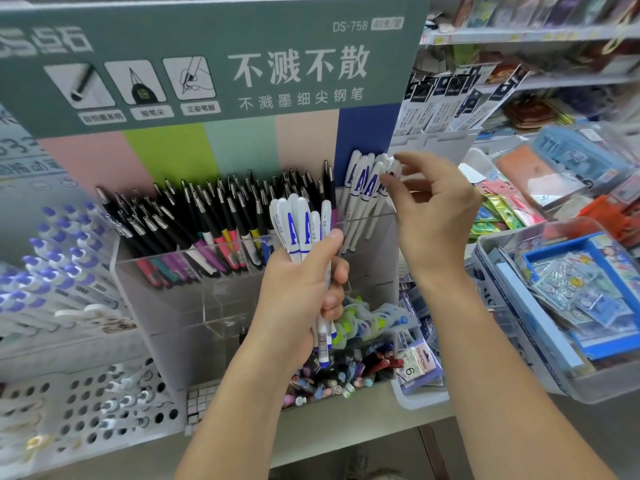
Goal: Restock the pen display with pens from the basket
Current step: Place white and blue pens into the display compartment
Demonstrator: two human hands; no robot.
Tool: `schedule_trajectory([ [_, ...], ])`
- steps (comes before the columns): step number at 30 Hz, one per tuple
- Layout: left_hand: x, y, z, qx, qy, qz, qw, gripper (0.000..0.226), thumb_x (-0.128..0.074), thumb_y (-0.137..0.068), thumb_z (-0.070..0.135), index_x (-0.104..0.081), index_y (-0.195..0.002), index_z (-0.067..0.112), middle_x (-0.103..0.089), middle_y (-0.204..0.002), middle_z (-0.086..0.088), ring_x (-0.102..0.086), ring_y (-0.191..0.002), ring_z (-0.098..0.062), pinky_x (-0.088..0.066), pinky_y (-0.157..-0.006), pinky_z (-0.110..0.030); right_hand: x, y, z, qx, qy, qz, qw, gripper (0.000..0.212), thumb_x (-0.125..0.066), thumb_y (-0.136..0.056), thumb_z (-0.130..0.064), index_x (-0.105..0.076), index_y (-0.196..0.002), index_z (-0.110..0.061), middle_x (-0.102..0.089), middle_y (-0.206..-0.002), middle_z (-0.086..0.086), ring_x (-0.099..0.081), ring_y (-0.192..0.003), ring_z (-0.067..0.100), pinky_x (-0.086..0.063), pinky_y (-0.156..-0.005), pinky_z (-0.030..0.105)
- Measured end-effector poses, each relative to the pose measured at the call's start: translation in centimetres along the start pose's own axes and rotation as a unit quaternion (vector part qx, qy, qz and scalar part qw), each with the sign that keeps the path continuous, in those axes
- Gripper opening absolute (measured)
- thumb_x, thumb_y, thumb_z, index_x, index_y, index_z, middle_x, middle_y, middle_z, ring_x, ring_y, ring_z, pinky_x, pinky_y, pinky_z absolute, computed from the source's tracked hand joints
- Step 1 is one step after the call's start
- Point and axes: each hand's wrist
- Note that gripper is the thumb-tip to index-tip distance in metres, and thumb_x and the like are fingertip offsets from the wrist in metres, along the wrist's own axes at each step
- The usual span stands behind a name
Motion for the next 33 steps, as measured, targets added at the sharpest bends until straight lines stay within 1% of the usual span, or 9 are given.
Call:
schedule_trajectory([
  [6, -0.1, 0.2, 0.1, -0.017, 0.002, 0.008, 1.000, 0.015, -0.059, -0.098, 0.029, -0.059, -0.100, 0.014, -0.057, -0.060, 0.000, -0.035, -0.039, -0.009, -0.027, -0.036, -0.019, -0.3, 0.3, 0.2, -0.098, -0.059, 0.009, 0.993, 0.032, -0.081, -0.085, -0.028, -0.070, -0.115, -0.023, -0.065, -0.079, -0.015, -0.067, -0.067, 0.004, -0.061, -0.067, 0.032],
  [10, 0.0, 0.2, 0.0, -0.016, -0.008, 0.018, 1.000, 0.021, -0.060, -0.098, 0.030, -0.062, -0.104, 0.010, -0.061, -0.061, -0.002, -0.037, -0.039, -0.010, -0.028, -0.037, -0.019, 1.0, 0.9, -0.6, -0.136, -0.065, 0.076, 0.986, 0.036, -0.075, -0.090, -0.036, -0.066, -0.121, -0.018, -0.067, -0.096, -0.004, -0.064, -0.076, 0.003, -0.056, -0.065, 0.022],
  [12, 0.1, 0.2, -0.1, -0.013, -0.016, 0.013, 1.000, 0.022, -0.061, -0.097, 0.030, -0.064, -0.100, 0.009, -0.063, -0.062, -0.003, -0.037, -0.039, -0.010, -0.028, -0.038, -0.019, 2.1, 1.6, -1.7, -0.139, -0.089, 0.100, 0.981, 0.023, -0.069, -0.095, -0.036, -0.071, -0.108, -0.017, -0.067, -0.087, -0.007, -0.061, -0.070, 0.004, -0.056, -0.063, 0.027],
  [15, 0.0, 0.2, -0.1, -0.009, -0.040, -0.010, 0.999, 0.022, -0.061, -0.097, 0.031, -0.067, -0.096, 0.010, -0.064, -0.063, -0.004, -0.038, -0.039, -0.011, -0.028, -0.039, -0.018, 3.0, 3.4, -3.9, -0.232, -0.166, -0.094, 0.954, 0.021, -0.067, -0.095, -0.036, -0.074, -0.084, -0.019, -0.066, -0.066, -0.009, -0.058, -0.056, 0.008, -0.050, -0.053, 0.024],
  [17, -0.2, 0.3, -0.2, -0.005, -0.052, -0.040, 0.998, 0.020, -0.061, -0.097, 0.031, -0.066, -0.091, 0.012, -0.063, -0.064, -0.006, -0.038, -0.039, -0.011, -0.029, -0.038, -0.018, 2.7, 4.5, -4.8, -0.322, -0.271, -0.197, 0.885, 0.029, -0.068, -0.094, -0.030, -0.073, -0.085, -0.003, -0.058, -0.061, 0.004, -0.049, -0.046, 0.013, -0.044, -0.044, 0.026],
  [22, -0.3, 0.6, -0.4, 0.002, -0.068, -0.041, 0.997, 0.024, -0.061, -0.097, 0.031, -0.068, -0.095, 0.009, -0.070, -0.069, -0.011, -0.048, -0.039, -0.014, -0.035, -0.038, -0.019, 2.2, 4.9, -4.3, -0.389, -0.377, -0.220, 0.811, 0.040, -0.070, -0.091, -0.026, -0.065, -0.098, 0.014, -0.048, -0.068, 0.016, -0.036, -0.044, 0.016, -0.037, -0.046, 0.028],
  [27, 0.4, 0.5, -0.3, 0.000, -0.055, 0.023, 0.998, 0.024, -0.058, -0.100, 0.031, -0.069, -0.098, 0.010, -0.075, -0.075, -0.015, -0.061, -0.049, -0.019, -0.047, -0.042, -0.024, 3.6, 2.6, -3.9, -0.320, -0.435, -0.064, 0.839, 0.017, -0.066, -0.088, -0.022, -0.075, -0.088, -0.007, -0.063, -0.071, 0.002, -0.054, -0.058, 0.007, -0.048, -0.054, 0.017],
  [29, 0.9, 0.5, -0.1, -0.002, -0.061, 0.036, 0.997, 0.023, -0.057, -0.100, 0.031, -0.068, -0.096, 0.012, -0.068, -0.063, -0.007, -0.050, -0.041, -0.015, -0.040, -0.039, -0.023, 4.2, 0.9, -3.2, -0.292, -0.458, 0.023, 0.840, 0.014, -0.062, -0.096, -0.014, -0.072, -0.088, -0.008, -0.064, -0.070, -0.001, -0.058, -0.062, 0.006, -0.053, -0.062, 0.017],
  [33, 1.1, 0.7, 0.0, -0.002, -0.051, 0.037, 0.998, 0.020, -0.058, -0.100, 0.030, -0.064, -0.092, 0.012, -0.036, -0.050, 0.003, -0.027, -0.039, -0.009, -0.025, -0.036, -0.019, 3.3, -0.9, -1.1, -0.210, -0.310, 0.040, 0.926, 0.019, -0.064, -0.099, -0.016, -0.071, -0.082, -0.014, -0.060, -0.063, -0.007, -0.060, -0.063, 0.010, -0.056, -0.068, 0.026],
])
Point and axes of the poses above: each hand's wrist, its own y-axis away from the middle knuckle, its own x-axis out of the back of the hand, z = x × y
